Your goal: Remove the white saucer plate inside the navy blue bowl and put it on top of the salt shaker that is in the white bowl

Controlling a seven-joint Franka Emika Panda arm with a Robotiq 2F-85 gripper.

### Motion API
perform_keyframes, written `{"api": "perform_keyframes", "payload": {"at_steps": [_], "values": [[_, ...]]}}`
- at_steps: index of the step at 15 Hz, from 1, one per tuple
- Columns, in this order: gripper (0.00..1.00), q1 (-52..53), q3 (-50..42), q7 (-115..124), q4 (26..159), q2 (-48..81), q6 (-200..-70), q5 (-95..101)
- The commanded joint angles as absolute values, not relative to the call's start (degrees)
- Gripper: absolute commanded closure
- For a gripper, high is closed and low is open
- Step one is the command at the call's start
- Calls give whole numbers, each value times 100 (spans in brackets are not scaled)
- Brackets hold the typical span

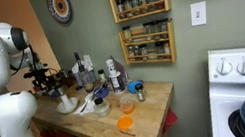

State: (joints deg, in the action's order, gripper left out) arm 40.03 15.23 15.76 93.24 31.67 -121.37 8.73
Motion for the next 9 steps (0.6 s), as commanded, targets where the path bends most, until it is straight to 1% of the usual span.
{"api": "perform_keyframes", "payload": {"at_steps": [1, 2, 3, 4, 5, 7, 8, 9], "values": [[74, 4006, 1453, 1514, 9682, 3060, -12380, 929], [64, 4022, 1436, 1501, 9671, 3105, -12389, 974], [49, 4061, 1398, 1533, 9671, 3143, -12379, 1056], [39, 4079, 1381, 1550, 9669, 3180, -12359, 1097], [38, 4099, 1362, 1565, 9665, 3214, -12347, 1150], [26, 4104, 1355, 1570, 9659, 3264, -12345, 1192], [17, 4106, 1366, 1549, 9640, 3299, -12341, 1194], [27, 4111, 1369, 1535, 9631, 3328, -12341, 1207]]}}
